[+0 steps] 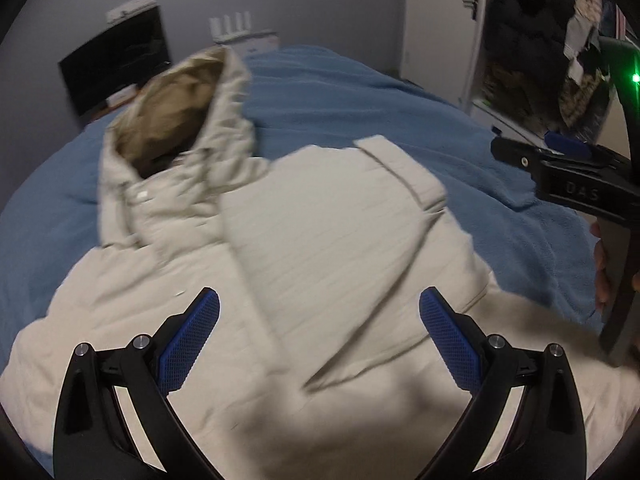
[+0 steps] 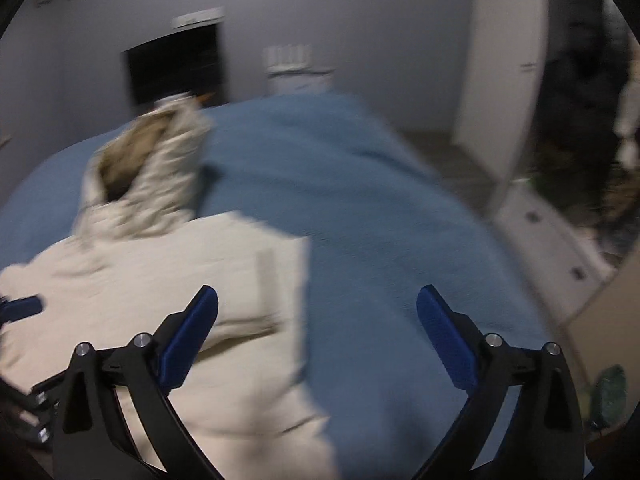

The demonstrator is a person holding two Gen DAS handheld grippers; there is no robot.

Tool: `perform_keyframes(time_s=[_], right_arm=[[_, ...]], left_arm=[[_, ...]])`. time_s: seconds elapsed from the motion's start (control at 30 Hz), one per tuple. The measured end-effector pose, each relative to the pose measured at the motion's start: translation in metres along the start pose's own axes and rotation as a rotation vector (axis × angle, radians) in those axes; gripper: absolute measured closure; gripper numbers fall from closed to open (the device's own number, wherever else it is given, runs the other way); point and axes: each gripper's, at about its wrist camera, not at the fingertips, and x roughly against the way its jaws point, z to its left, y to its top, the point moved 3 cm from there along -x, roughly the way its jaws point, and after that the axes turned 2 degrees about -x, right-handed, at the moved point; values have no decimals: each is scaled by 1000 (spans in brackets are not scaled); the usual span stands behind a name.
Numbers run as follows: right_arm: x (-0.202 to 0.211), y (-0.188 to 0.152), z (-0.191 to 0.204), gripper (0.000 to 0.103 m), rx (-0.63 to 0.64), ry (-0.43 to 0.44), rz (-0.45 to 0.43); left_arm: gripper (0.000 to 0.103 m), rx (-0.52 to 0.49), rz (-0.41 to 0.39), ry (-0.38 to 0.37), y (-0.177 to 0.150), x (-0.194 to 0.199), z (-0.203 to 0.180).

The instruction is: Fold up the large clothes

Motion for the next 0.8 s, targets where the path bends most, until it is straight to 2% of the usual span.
perform_keyframes(time_s=[0.07,0.17,0.23,0.33,0.47,0.53,0.57,0.6,0.63,0.67,0.8], right_arm=[[-14,0,-20,8,-48,-62,26],[-31,-4,-50,7,-189,-52,85],[-36,-6,-64,7,-237,-67,105],[-39,-7,-64,7,-238,-96,94],[-41,-9,-51,7,-170,-137,84],[-45,-10,-47,7,-173,-111,86],[-46,-11,-47,7,-183,-87,89],[-44,-12,-47,7,-201,-53,93],[-45,-13,-48,7,-217,-26,97],[-45,-14,-49,7,-228,-8,103],[-44,-15,-39,7,-231,46,108]], left_arm=[[15,-47,38,16,7,-20,-15],[24,-128,78,73,12,-47,-32],[28,-136,96,62,12,-59,-40],[29,-181,110,92,10,-73,-53],[30,-254,84,106,9,-78,-73],[43,-293,84,152,8,-82,-80],[56,-303,92,184,8,-86,-80],[64,-302,100,203,9,-88,-76],[70,-293,95,194,9,-86,-74],[88,-281,87,180,11,-84,-70],[97,-196,37,121,17,-59,-48]])
